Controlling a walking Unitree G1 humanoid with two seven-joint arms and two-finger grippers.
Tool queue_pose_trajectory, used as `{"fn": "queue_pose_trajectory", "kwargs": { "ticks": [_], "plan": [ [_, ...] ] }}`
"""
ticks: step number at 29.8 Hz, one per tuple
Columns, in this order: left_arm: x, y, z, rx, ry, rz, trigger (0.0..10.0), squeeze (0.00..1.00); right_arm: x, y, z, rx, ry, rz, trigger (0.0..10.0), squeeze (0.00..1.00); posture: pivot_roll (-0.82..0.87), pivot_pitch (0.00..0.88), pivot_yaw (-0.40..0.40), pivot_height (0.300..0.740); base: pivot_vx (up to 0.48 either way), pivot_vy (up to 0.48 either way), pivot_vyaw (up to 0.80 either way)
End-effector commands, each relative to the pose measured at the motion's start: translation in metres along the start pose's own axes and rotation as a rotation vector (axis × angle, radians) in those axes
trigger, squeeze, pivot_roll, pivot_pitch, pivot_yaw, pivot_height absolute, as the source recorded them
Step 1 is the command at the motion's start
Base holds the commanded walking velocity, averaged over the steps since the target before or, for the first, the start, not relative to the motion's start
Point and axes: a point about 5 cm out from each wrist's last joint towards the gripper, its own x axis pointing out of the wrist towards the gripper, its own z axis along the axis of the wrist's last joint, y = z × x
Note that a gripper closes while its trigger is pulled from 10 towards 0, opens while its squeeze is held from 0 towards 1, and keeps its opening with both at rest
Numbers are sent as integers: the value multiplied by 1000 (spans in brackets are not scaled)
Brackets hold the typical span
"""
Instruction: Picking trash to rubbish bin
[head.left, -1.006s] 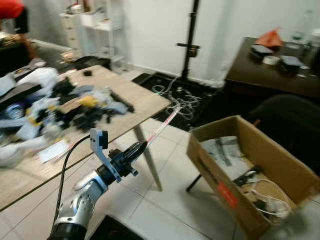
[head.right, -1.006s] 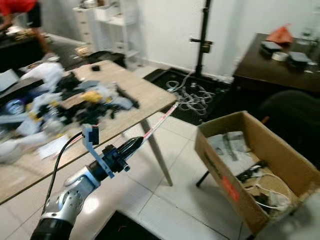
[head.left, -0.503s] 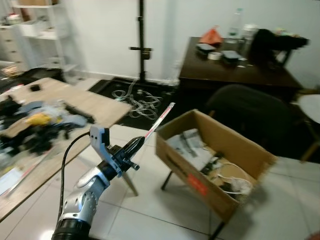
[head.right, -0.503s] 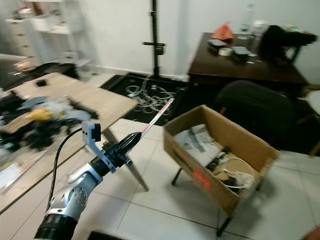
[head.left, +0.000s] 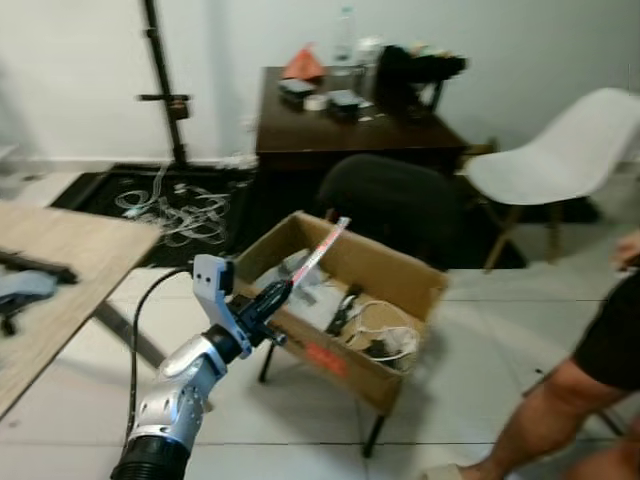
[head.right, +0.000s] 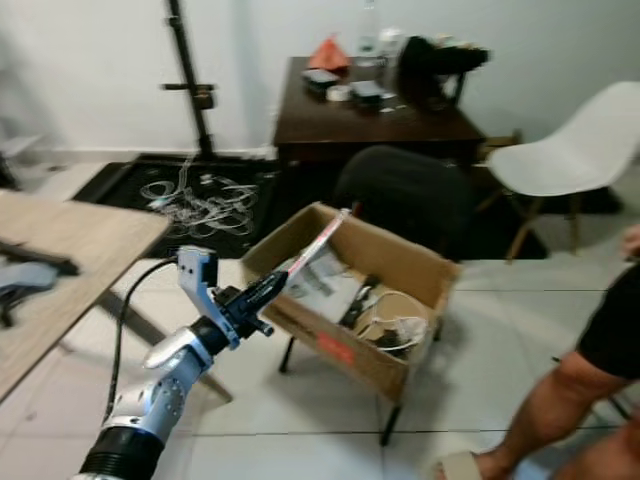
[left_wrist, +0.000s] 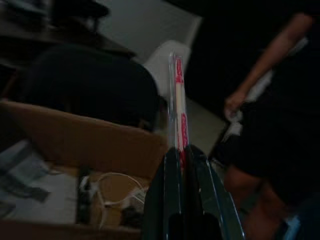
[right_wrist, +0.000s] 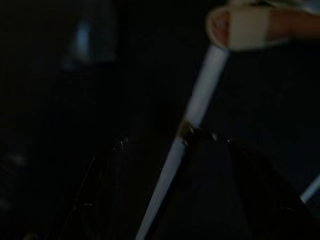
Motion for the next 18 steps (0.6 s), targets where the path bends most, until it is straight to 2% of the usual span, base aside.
{"fn": "queue_pose_trajectory", "kwargs": {
  "ticks": [1, 11, 18],
  "plan": [
    [-4, 2, -8, 15, 42, 18, 10000, 0, 1, 8, -8, -6, 26, 23, 10000, 0, -151, 143, 33, 740, 0, 0, -800],
    [-2, 0, -12, 24, 43, 28, 10000, 0, 0, 8, -8, -6, 24, 20, 10000, 0, -151, 145, 34, 740, 0, 0, -768],
    [0, -5, -14, 16, 22, 23, 10000, 0, 0, 8, -8, -7, 18, 15, 10000, 0, -152, 145, 35, 740, 0, 0, 0]
  ]
}}
